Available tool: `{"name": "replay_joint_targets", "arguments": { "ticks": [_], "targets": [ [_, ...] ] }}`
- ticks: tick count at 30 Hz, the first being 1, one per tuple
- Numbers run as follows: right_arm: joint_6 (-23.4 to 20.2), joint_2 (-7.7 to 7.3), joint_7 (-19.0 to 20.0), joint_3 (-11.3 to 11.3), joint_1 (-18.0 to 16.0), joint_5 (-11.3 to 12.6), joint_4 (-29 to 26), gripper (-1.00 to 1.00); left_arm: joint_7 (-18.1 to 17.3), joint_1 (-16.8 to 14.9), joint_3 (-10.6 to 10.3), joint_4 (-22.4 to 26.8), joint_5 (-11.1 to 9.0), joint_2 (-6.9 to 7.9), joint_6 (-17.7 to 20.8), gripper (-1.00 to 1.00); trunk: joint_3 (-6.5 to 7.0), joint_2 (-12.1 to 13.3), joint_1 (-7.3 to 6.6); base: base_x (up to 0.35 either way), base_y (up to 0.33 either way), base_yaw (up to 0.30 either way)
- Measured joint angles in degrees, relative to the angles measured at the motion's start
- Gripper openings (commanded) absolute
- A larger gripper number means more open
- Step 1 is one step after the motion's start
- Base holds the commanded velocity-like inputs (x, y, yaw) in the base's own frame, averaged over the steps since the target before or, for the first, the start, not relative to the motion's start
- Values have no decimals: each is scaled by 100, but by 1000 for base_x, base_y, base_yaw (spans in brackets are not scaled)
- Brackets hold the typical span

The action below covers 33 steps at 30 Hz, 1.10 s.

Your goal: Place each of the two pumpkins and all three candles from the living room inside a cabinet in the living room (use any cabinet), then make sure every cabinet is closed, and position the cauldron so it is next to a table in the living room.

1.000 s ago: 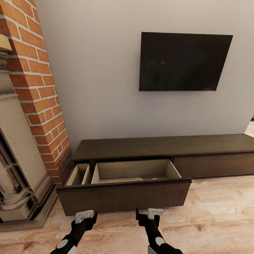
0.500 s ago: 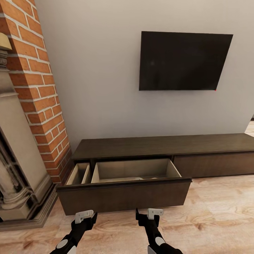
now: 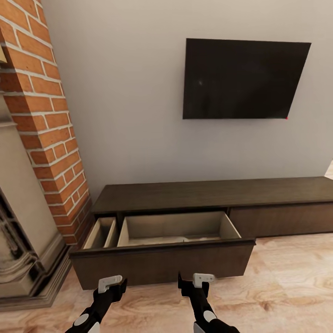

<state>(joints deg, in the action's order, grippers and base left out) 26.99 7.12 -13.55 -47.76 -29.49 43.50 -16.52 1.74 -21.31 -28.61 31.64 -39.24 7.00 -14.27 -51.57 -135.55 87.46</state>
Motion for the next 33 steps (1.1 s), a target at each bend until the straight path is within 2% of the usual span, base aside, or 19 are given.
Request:
{"name": "replay_joint_targets", "arguments": {
  "ticks": [21,33],
  "targets": [
    [0,0,-1,2,-2,0,0,100,3,4,3,-6,-24,4,-1,100,-1,0,0,249,0,0],
    [0,-7,-1,5,-1,0,0,100,3,4,-1,-8,-33,4,-1,100,-1,1,3,19,0,0]
  ]
}}
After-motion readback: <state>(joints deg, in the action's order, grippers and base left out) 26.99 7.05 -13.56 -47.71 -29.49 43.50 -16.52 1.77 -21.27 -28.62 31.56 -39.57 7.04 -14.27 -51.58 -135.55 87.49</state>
